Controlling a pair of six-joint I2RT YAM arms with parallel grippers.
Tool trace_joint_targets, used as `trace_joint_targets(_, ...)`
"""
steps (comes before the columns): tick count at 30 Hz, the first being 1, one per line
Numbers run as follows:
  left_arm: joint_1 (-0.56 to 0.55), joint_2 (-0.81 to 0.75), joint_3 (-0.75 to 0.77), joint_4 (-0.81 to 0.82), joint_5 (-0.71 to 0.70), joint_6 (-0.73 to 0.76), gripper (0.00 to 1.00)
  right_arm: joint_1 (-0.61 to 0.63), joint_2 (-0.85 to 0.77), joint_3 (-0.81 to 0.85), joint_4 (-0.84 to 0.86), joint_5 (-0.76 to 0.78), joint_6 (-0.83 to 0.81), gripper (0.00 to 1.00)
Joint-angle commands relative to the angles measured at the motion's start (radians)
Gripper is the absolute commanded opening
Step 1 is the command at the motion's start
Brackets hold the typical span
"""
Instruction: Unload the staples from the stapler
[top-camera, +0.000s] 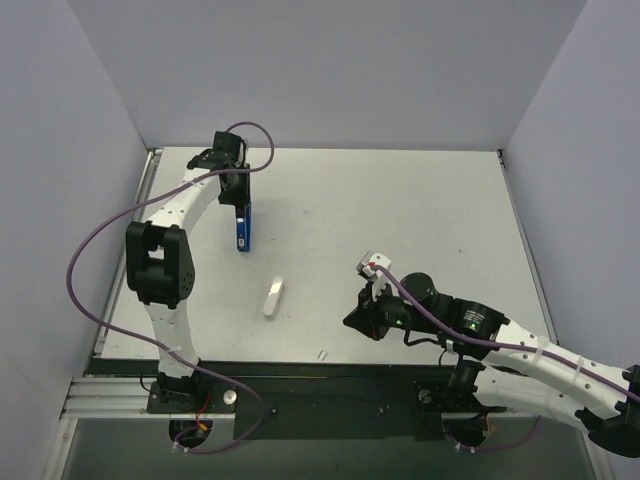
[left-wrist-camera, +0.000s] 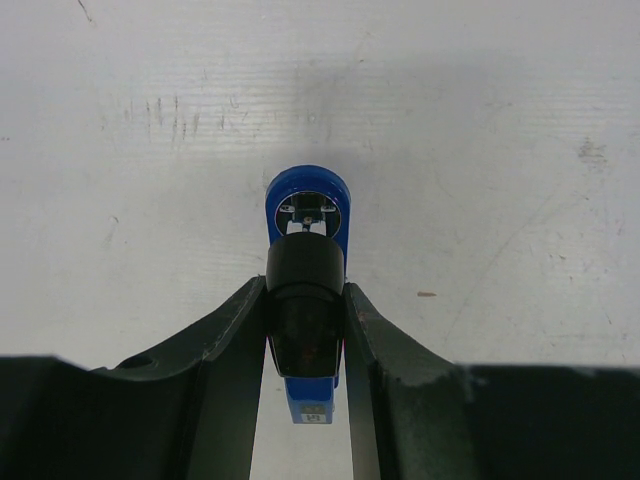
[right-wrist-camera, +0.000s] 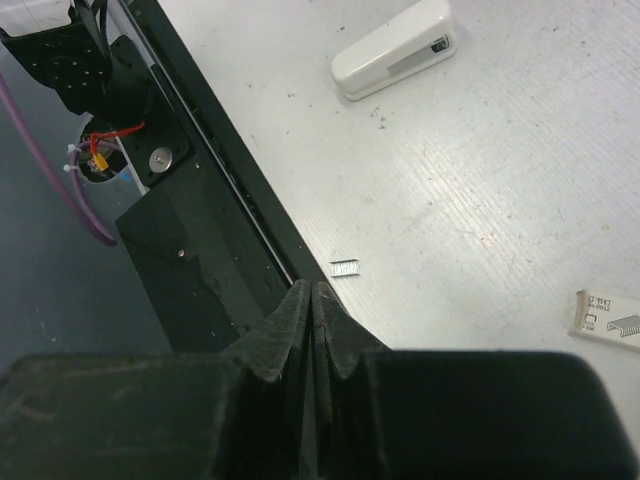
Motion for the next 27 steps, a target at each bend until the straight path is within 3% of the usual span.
trace_joint_targets(1,0.019,0.082,0.123,-0.005,-0.015,0.019,0.00,-0.008,0.009,-0.019,0.043,0.015,0.019,0.00)
trace_joint_targets(10,0.048,0.389,0.223,-0.048,-0.029,0.006,0.00,-0.017,0.061,-0.077,0.121,-0.007,0.048,0.00)
trace_joint_targets(15,0.047,0.424,0.191,-0.019,-0.081,-0.004,0.00,-0.017,0.093,-0.099,0.169,-0.016,0.069,0.00)
trace_joint_targets(21,0.044,0.323,0.114,0.057,-0.064,-0.017,0.00,-0.019,0.067,-0.094,0.166,-0.008,0.091,0.00)
trace_joint_targets(23,0.045,0.296,0.107,0.064,-0.057,-0.018,0.13,-0.017,0.060,-0.090,0.155,-0.007,0.098,0.02)
trace_joint_targets(24,0.044,0.285,0.105,0.060,-0.057,-0.018,0.26,-0.017,0.054,-0.090,0.152,-0.005,0.102,0.05)
trace_joint_targets(27,0.045,0.256,0.091,0.060,-0.054,-0.017,0.44,-0.017,0.037,-0.093,0.140,-0.001,0.114,0.21)
